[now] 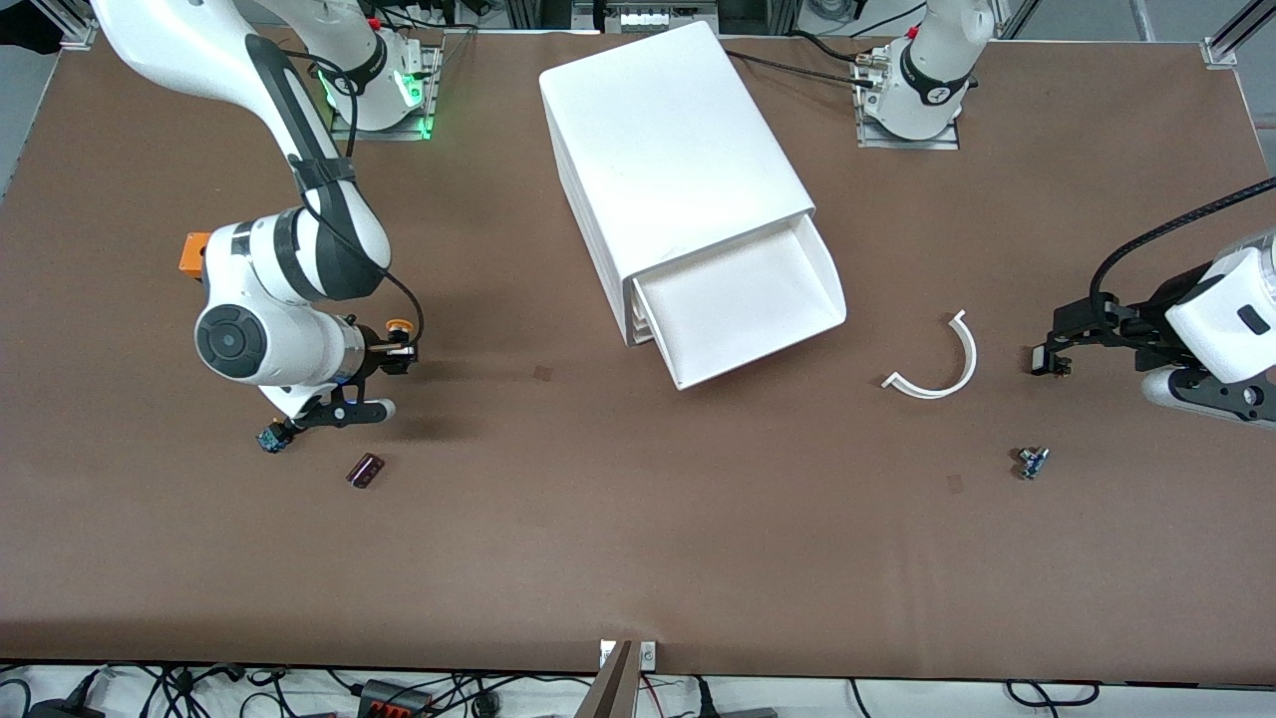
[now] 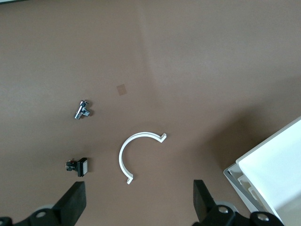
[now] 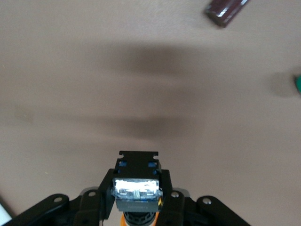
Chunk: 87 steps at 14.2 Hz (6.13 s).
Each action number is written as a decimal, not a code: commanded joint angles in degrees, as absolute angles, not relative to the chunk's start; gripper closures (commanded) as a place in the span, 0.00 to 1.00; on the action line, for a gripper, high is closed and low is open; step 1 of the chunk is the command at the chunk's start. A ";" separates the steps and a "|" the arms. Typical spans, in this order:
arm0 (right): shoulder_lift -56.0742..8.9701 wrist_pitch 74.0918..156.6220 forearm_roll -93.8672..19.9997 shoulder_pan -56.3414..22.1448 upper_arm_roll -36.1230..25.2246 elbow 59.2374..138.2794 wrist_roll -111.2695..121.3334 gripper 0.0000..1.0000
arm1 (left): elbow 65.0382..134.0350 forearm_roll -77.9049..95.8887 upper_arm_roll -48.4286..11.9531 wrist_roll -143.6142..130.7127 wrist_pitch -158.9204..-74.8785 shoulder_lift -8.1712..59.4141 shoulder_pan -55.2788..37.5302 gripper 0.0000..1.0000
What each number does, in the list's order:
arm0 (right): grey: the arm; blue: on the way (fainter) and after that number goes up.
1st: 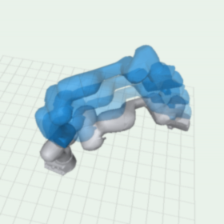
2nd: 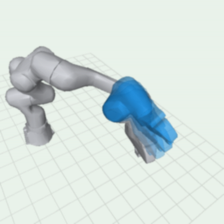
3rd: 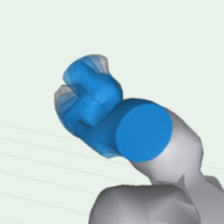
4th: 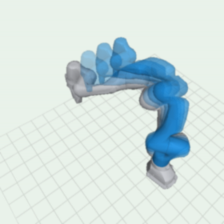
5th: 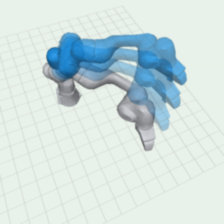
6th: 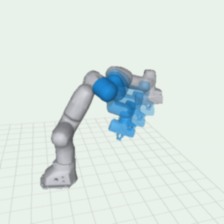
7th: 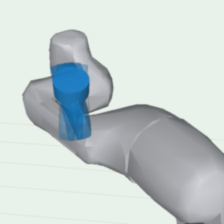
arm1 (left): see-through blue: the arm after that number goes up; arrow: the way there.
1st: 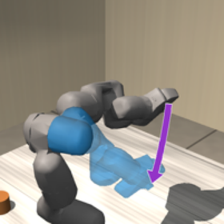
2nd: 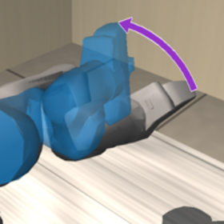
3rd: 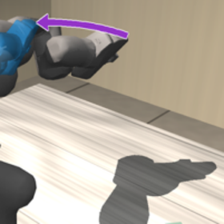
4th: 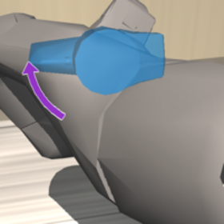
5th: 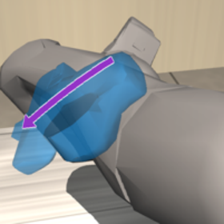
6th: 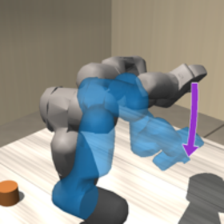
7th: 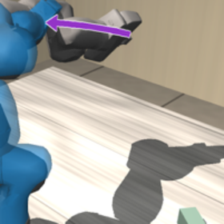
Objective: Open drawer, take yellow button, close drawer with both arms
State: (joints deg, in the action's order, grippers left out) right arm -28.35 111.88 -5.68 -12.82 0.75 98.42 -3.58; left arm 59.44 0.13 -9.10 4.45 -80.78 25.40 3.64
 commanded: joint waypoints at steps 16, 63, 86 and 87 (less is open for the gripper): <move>-38.23 125.07 -0.62 -14.77 1.32 98.70 9.05 0.82 | 79.25 -1.76 -14.67 -45.96 -108.43 33.41 -10.90 0.00; -1.06 98.61 1.67 3.87 -0.53 94.83 0.53 0.00 | 100.01 -0.53 -3.43 1.57 -94.03 -4.04 0.79 0.00; -0.26 95.98 3.69 3.87 -0.26 94.75 1.49 0.00 | 95.01 -0.53 -3.87 1.67 -88.24 -2.20 1.05 0.00; -0.26 95.98 3.69 3.87 -0.26 94.75 1.41 0.00 | 95.10 -0.53 -3.87 1.58 -88.16 -2.20 1.05 0.00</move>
